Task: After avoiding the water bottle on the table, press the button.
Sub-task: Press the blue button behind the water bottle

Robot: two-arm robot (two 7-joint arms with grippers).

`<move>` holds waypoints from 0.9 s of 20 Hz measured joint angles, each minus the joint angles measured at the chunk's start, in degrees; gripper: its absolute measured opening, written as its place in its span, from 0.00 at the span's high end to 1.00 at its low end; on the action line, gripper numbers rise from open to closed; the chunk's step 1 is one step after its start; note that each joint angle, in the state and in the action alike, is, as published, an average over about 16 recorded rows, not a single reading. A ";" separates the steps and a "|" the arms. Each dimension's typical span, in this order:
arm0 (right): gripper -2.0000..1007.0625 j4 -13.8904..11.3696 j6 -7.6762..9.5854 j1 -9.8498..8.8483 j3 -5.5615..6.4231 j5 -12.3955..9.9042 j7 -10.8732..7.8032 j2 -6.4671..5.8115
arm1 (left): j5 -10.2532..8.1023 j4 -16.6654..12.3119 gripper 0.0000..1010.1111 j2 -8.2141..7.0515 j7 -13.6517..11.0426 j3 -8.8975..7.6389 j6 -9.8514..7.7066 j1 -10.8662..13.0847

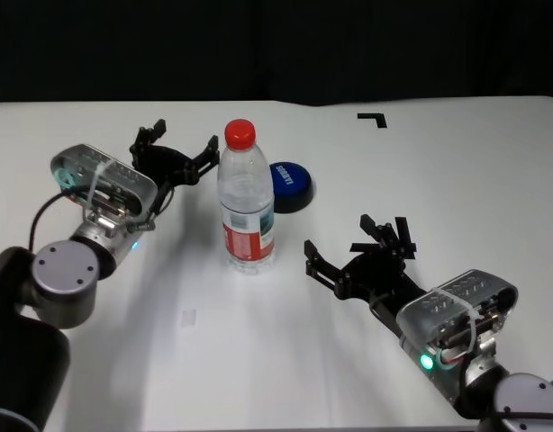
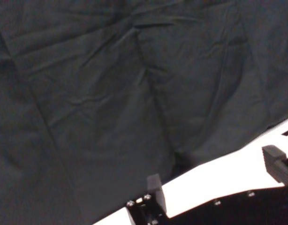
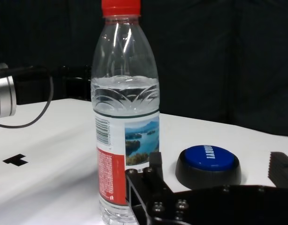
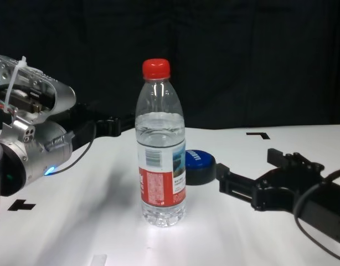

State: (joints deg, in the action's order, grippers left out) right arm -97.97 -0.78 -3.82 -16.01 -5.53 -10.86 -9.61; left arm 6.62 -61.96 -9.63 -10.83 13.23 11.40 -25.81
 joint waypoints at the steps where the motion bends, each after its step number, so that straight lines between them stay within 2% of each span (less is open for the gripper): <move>1: 0.00 0.00 0.00 0.00 0.00 0.00 0.00 0.00 | -0.03 0.18 0.01 0.04 -0.01 0.04 0.06 -0.11; 18: 0.00 0.00 0.00 0.00 0.00 0.00 0.00 0.00 | -0.44 3.07 0.01 0.83 -0.06 0.63 0.94 -1.71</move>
State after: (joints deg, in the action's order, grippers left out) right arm -97.97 -0.78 -3.82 -16.01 -5.53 -10.86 -9.61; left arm 6.19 -58.89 -8.80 -10.89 13.85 12.34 -27.52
